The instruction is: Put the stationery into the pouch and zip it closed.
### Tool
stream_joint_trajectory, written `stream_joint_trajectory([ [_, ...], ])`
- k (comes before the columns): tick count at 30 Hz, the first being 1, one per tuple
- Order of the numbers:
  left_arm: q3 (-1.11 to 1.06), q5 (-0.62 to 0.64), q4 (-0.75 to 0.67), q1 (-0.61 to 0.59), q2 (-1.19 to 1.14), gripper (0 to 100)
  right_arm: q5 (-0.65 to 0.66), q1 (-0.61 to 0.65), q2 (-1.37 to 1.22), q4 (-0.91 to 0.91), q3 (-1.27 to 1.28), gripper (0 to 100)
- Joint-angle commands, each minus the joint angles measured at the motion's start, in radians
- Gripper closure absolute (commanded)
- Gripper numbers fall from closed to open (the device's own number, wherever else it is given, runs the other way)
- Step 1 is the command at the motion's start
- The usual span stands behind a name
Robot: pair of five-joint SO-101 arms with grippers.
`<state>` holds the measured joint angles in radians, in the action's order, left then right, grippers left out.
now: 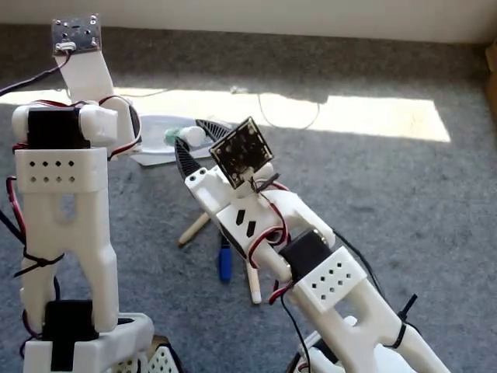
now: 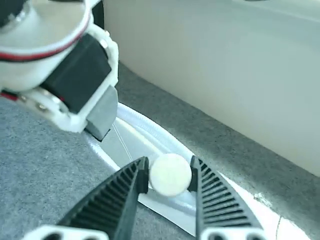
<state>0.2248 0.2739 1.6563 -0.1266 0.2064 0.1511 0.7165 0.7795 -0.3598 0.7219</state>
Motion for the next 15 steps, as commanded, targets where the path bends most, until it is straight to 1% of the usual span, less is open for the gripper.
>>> stream_joint_trajectory([
  [1, 0.018, 0.006, 0.003, 0.013, -0.007, 99, 0.005, 0.018, 0.050, -0.148, -0.165, 87.6],
  [5, 0.018, 0.006, 0.003, 0.013, -0.007, 99, 0.003, 0.018, 0.050, -0.269, -0.259, 87.5],
  [11, 0.018, 0.005, 0.005, 0.008, -0.005, 99, 0.003, 0.018, 0.050, -0.390, -0.364, 87.5],
  [15, 0.012, 0.005, 0.005, -0.044, 0.002, 99, 0.003, 0.013, 0.044, -0.513, -0.467, 87.5],
])
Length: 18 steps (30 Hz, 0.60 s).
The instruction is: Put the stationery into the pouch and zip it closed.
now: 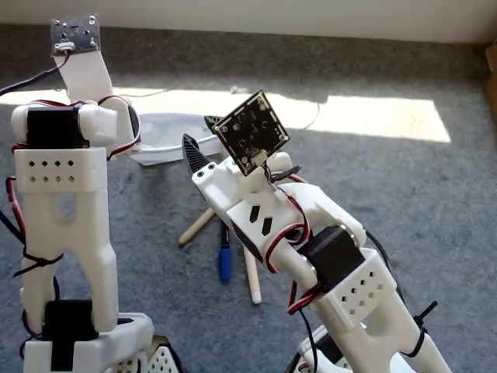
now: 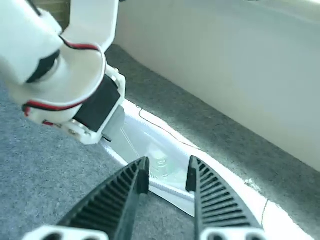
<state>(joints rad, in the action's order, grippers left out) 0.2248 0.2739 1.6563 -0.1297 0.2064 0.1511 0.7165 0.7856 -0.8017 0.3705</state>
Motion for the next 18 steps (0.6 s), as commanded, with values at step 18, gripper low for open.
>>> stream_joint_trajectory([
  [18, -0.064, -0.023, 0.025, -0.147, 0.137, 99, 0.003, -0.127, -0.005, -0.355, -0.124, 87.8],
])
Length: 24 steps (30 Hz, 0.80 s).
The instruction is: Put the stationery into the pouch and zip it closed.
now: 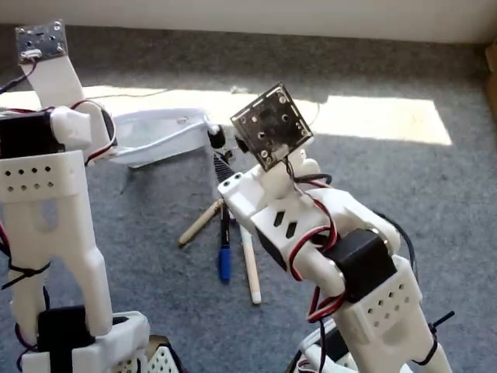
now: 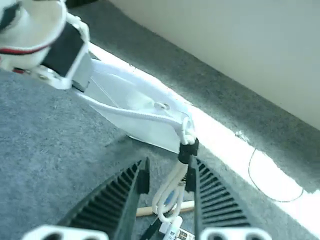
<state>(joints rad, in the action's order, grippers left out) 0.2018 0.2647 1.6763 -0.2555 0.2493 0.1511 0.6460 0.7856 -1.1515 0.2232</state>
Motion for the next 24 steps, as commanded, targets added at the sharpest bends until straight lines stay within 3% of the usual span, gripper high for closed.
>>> stream_joint_trajectory([
  [1, -0.065, -0.014, 0.005, -0.021, 0.111, 99, 0.003, -0.071, -0.016, -0.005, 0.051, 87.8],
  [6, -0.145, -0.014, -0.049, -0.022, 0.153, 99, 0.002, -0.085, -0.073, 0.001, 0.156, 87.8],
  [17, -0.157, -0.015, -0.052, -0.102, 0.156, 99, -0.164, -0.088, -0.302, 0.002, 0.179, 87.8],
  [24, -0.160, -0.017, -0.061, -0.110, 0.156, 99, -0.172, -0.091, -0.444, 0.041, 0.185, 87.8],
])
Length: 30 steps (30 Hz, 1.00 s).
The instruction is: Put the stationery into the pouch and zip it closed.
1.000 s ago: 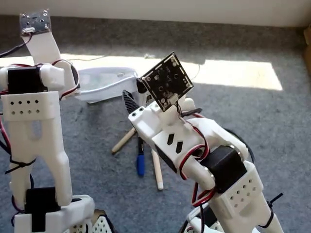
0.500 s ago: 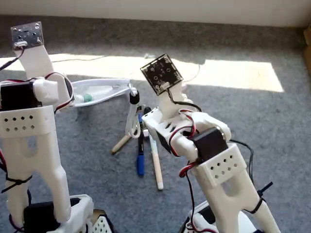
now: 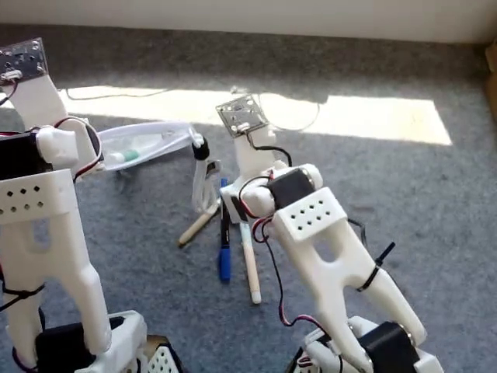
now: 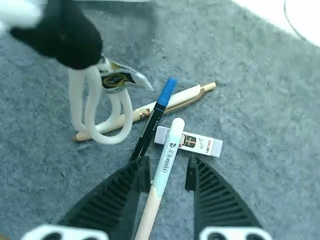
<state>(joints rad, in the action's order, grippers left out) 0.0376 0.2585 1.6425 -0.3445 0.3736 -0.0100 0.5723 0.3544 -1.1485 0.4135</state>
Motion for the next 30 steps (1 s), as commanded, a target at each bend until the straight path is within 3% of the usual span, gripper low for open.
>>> stream_joint_trajectory([
  [1, 0.002, -0.011, -0.031, -0.024, 0.031, 99, -0.011, -0.024, -0.030, 0.061, -0.005, 87.8],
  [15, 0.002, -0.011, -0.032, -0.047, 0.025, 99, -0.011, -0.048, -0.291, 0.145, -0.013, 87.8],
  [30, -0.004, -0.011, -0.032, -0.047, 0.025, 99, -0.011, -0.010, -0.306, 0.265, -0.007, 87.8],
])
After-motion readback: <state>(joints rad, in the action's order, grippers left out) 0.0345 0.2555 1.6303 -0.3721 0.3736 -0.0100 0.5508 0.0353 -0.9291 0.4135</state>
